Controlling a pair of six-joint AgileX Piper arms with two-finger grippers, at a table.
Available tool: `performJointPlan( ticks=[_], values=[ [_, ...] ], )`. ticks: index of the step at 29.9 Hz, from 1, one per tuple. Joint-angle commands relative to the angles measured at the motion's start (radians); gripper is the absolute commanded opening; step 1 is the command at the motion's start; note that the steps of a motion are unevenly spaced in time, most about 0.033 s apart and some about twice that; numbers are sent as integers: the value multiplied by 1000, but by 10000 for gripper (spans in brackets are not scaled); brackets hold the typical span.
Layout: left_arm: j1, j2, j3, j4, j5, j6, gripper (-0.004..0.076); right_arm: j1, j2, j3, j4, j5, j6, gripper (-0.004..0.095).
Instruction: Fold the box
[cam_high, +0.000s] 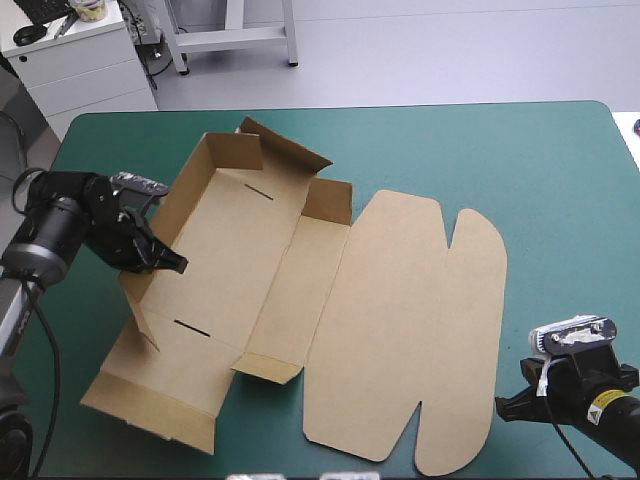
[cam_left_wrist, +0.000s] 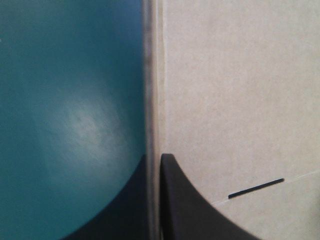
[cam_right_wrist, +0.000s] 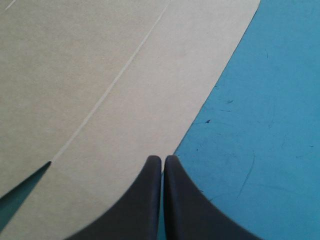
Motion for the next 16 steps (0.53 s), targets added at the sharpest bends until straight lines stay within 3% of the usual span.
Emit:
performJointPlan(
  ticks=[1,8,16],
  values=[
    [-109,30,-135,168,48,-6,-10,-3,3,-24,-8,-23,-10,-1],
    [-328,186,-256,510,48,-28,-10,-3,3,-24,-8,0,-10,-1],
    [-517,242,-256,785,-126,-28,-10,-3,3,-24,-5,0,0,-1]
  ],
)
